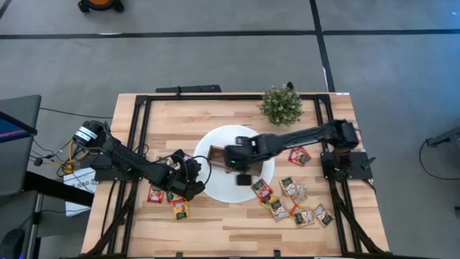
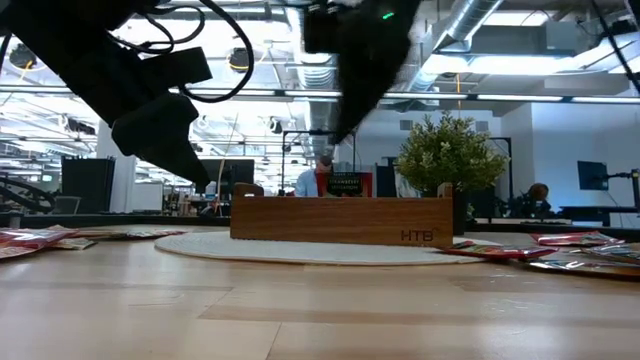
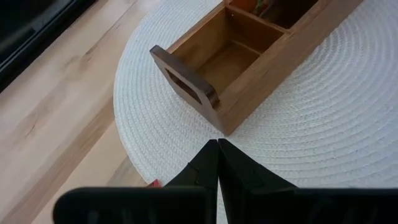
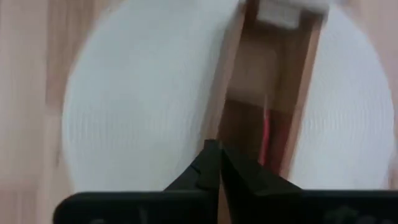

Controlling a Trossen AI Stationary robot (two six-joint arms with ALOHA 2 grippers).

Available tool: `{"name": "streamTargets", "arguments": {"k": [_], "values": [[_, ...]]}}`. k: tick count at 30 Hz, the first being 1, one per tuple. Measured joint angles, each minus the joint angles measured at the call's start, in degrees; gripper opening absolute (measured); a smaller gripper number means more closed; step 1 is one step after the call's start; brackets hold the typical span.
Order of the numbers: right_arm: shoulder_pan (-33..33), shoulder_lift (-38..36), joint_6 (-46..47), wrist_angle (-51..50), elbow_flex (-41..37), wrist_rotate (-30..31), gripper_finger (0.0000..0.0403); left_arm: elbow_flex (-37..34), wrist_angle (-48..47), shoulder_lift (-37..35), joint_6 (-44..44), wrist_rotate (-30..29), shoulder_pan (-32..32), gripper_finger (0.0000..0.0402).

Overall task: Pick & Place Tea
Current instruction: Put the red tea bag into the middle section of the wooden organizer, then put the brown tea bag into the right section of the wooden organizer

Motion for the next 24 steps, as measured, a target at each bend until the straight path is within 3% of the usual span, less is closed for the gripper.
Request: {"name": "streamTargets", "arguments": {"k": [7, 15, 24], "values": [[-3.44, 3.28, -0.13, -0.02, -0.24, 0.12, 0.0002, -0.15, 0.76, 0.02, 0.12, 0.86, -0.07, 0.0000], [-4.29, 4.00, -0.08, -0.50, -0.11, 12.61, 0.0001, -0.15, 1.05, 0.02, 0.40, 1.26, -0.07, 0.0000], [0.21, -2.76, -0.49, -6.23, -0.09, 14.21, 0.0001, -0.15, -2.12, -0.39, -0.47, 1.55, -0.99, 0.0000]]}}
